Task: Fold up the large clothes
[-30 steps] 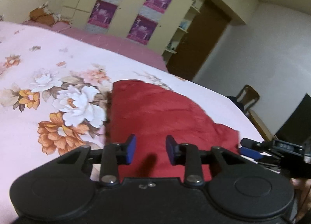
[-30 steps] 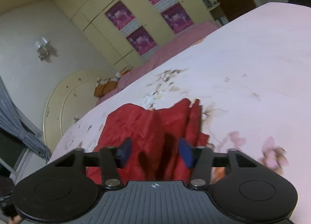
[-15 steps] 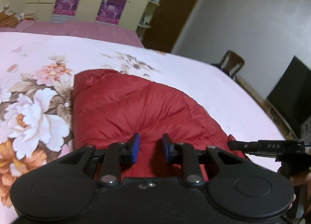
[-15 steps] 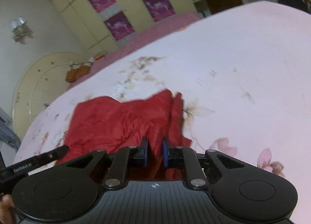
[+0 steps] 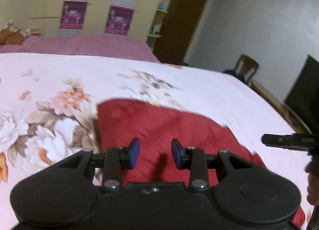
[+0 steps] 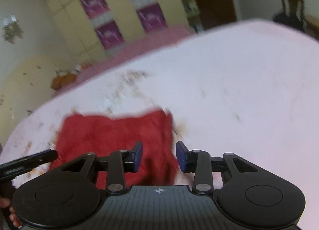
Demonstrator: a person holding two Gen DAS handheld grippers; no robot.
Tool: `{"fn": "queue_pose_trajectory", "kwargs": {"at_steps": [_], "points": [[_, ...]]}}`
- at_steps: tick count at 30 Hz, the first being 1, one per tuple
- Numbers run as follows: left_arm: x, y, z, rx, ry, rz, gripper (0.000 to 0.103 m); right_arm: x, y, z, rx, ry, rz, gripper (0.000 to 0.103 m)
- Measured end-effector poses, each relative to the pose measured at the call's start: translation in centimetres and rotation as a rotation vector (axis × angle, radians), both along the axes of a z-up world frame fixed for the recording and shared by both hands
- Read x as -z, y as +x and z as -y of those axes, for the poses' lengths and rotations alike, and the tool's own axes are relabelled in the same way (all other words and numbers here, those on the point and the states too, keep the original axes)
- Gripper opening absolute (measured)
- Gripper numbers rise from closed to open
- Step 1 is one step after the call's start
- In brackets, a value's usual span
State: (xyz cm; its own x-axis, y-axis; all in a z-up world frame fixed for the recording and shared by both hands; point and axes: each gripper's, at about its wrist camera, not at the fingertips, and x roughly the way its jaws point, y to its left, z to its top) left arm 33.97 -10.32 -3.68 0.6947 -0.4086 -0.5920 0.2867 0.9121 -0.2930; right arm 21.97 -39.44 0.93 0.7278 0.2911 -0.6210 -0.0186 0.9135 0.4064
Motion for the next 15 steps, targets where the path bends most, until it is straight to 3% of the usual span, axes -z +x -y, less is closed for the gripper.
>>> {"fn": "queue_pose_trajectory", "kwargs": {"at_steps": [4,7,15], "points": [[0.4,3.1,0.6,0.033,0.008,-0.02,0.03,-1.2,4.0,-4.9,-0.163,-0.046,0.003,0.036],[1.1,4.8,2.0,0.069,0.032,-0.023,0.03,0.3,6.7,-8.2,-0.227,-0.095,-0.035,0.037],[3.5,7.9,3.9,0.127,0.082,-0.08,0.033,5.6,9.5,-7.8,-0.172,-0.092,-0.137,0.037]]}}
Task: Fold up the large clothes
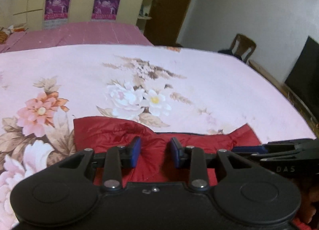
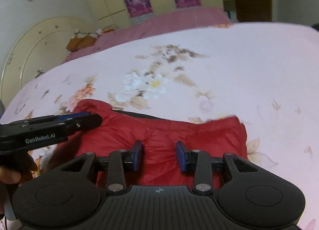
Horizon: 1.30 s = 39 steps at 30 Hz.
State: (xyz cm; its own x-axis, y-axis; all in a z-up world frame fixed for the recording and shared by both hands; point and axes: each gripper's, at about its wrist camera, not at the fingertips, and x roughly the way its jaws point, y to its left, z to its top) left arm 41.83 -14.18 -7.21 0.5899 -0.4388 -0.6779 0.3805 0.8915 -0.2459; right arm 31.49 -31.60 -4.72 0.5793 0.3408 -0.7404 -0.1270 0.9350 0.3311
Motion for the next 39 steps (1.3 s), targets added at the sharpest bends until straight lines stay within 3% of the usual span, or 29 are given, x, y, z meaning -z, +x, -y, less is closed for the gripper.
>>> {"fn": "queue_pose_trajectory", "kwargs": {"at_steps": [10,13,14,16,17,18,20,23,25,30,34,38,39], "points": [[0.7,0.3,1.6,0.035,0.097,0.006,0.033,1.6,0.4,0.8,0.038,0.011,-0.008,0.037],[-0.7,-0.4,1.7,0.026,0.127,0.013,0.034,1.1,0.3,1.1,0.036,0.022,-0.018,0.037],[-1.4,-0.7,1.8,0.018,0.134,0.019,0.039,0.6,0.2,1.3,0.044,0.029,-0.024,0.037],[-3.6,-2.7,1.3,0.005,0.117,0.063,0.047,-1.1,-0.9,2.0,0.058,0.044,-0.009,0.048],[-4.7,-4.0,0.9,0.004,0.084,0.086,0.047,-2.1,-1.9,2.4,0.056,0.052,0.022,0.065],[-5.4,-5.2,0.6,0.006,0.053,0.096,0.047,-3.0,-2.8,2.7,0.051,0.054,0.051,0.066],[-6.0,-7.6,0.5,0.024,0.016,0.091,0.046,-4.3,-4.8,3.1,0.028,0.043,0.067,0.066],[-4.9,-9.9,0.9,0.039,0.019,0.055,0.045,-4.6,-7.1,3.1,-0.004,0.016,0.068,0.066],[-3.1,-10.3,1.4,0.027,0.039,0.012,0.045,-3.4,-7.7,2.9,-0.016,-0.02,0.046,0.066],[-0.4,-10.2,1.9,-0.007,0.083,-0.001,0.046,-0.1,-7.4,2.9,-0.013,-0.035,0.003,0.065],[-0.9,-10.6,2.0,-0.016,0.109,-0.003,0.045,0.0,-7.1,3.0,-0.025,-0.038,-0.012,0.066],[-3.7,-14.0,1.0,-0.035,0.078,0.048,0.044,-3.3,-9.6,4.3,-0.033,0.012,0.049,0.065],[-4.2,-15.1,0.7,-0.035,0.068,0.058,0.044,-4.1,-10.7,4.6,-0.05,0.026,0.069,0.061]]}}
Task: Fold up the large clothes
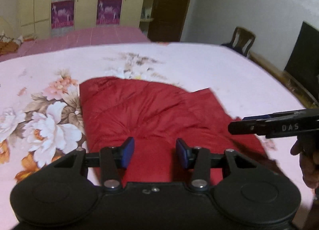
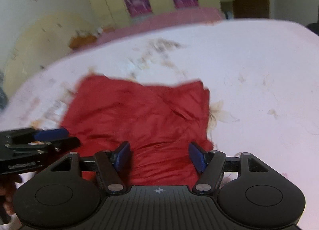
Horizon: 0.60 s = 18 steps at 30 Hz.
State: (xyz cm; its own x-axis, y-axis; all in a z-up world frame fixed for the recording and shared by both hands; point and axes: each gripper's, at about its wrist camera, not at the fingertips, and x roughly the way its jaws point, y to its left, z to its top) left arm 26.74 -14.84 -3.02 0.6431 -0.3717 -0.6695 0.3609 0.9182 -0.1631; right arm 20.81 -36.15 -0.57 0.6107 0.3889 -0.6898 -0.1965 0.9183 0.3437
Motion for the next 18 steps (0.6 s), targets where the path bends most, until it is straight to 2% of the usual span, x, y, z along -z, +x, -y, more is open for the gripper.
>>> {"fn": "queue_pose_trajectory", "kwargs": {"at_steps": [1,2,3,5,8,10,12,14,16,18], "points": [[-0.4,-1.1,-0.2,0.002,-0.008,0.003,0.042,-0.7,-0.9,0.2,-0.015,0.007,0.009,0.055],[-0.7,-2.1,-0.2,0.004,-0.015,0.007,0.04,-1.1,-1.9,0.4,-0.029,0.02,0.01,0.044],[-1.0,-3.2,-0.2,0.007,-0.025,0.01,0.038,-1.5,-2.9,0.6,-0.046,0.033,0.009,0.041],[-1.3,-4.9,-0.2,0.01,-0.047,0.01,0.03,-1.8,-4.6,0.7,-0.076,0.036,0.012,0.039],[-0.6,-5.9,0.2,0.017,-0.054,-0.009,0.028,-1.1,-6.0,0.3,-0.112,0.032,-0.008,0.037],[0.7,-5.6,0.6,0.012,-0.039,-0.033,0.029,0.2,-5.9,-0.3,-0.119,-0.003,-0.029,0.037],[2.1,-5.5,1.3,0.026,0.017,-0.028,0.029,1.8,-5.2,-0.5,-0.112,-0.011,-0.053,0.036],[3.0,-5.5,1.5,0.024,0.039,-0.025,0.028,3.0,-4.8,-0.7,-0.114,-0.021,-0.061,0.036],[2.9,-5.6,1.1,0.013,0.026,-0.038,0.028,3.3,-4.5,-0.9,-0.111,-0.023,-0.074,0.036],[1.4,-6.6,0.3,-0.011,-0.007,-0.043,0.026,2.1,-5.2,-0.9,-0.107,-0.038,-0.061,0.036]]}}
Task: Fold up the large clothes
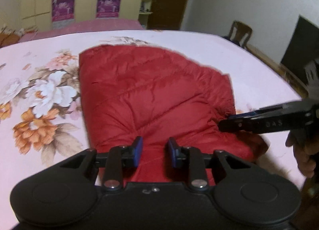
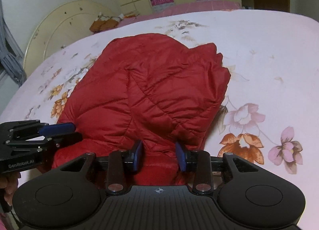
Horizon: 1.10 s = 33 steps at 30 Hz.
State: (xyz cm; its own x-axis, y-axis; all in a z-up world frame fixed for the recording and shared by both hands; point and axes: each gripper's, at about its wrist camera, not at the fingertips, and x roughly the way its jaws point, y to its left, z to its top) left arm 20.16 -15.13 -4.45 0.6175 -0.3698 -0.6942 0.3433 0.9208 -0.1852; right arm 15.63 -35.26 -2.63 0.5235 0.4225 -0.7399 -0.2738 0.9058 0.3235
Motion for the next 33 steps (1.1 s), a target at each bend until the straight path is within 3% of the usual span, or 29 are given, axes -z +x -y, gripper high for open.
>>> {"fn": "queue_pose_trajectory", "kwargs": {"at_steps": [3,7,15,19,21,23,24,25,27,30,32,33], "points": [[-1.8,-3.0,-0.9,-0.007,-0.026,0.03,0.026,-2.8,-2.3,0.8,-0.015,0.04,0.059,0.036],[-1.3,-5.5,-1.1,-0.029,-0.036,-0.008,0.025,-4.1,-5.0,0.6,-0.065,0.072,0.07,0.036],[1.7,-6.4,-0.7,-0.079,-0.025,-0.044,0.025,0.5,-5.5,-1.5,-0.088,-0.022,-0.009,0.036],[4.0,-6.2,-1.0,-0.105,-0.027,-0.154,0.015,1.6,-5.3,-1.7,-0.09,-0.029,-0.001,0.036],[3.2,-6.3,-1.5,-0.095,-0.042,-0.161,0.015,1.2,-4.8,-1.6,-0.093,-0.023,-0.018,0.037],[1.3,-6.8,-2.1,-0.07,-0.076,-0.098,0.026,-0.9,-5.2,-0.7,-0.069,-0.01,0.024,0.037],[0.4,-6.9,-2.5,-0.048,-0.108,-0.075,0.029,-1.9,-5.4,0.2,-0.04,0.013,0.06,0.045],[-0.5,-6.8,-2.9,-0.032,-0.126,-0.054,0.031,-2.7,-5.4,1.2,-0.005,0.043,0.084,0.053],[-1.6,-6.2,-3.5,-0.03,-0.129,-0.024,0.029,-3.5,-4.5,3.0,0.06,0.094,0.109,0.056],[-2.0,-5.2,-4.3,0.024,-0.17,-0.051,0.029,-3.6,-2.0,4.5,0.139,0.1,0.113,0.056],[-1.9,-5.0,-4.9,0.123,-0.167,-0.124,0.044,-3.8,-0.8,5.3,0.165,0.104,0.106,0.055],[-2.1,-5.4,-5.4,0.122,-0.127,-0.113,0.045,-4.1,-0.6,5.6,0.172,0.1,0.117,0.055]]}}
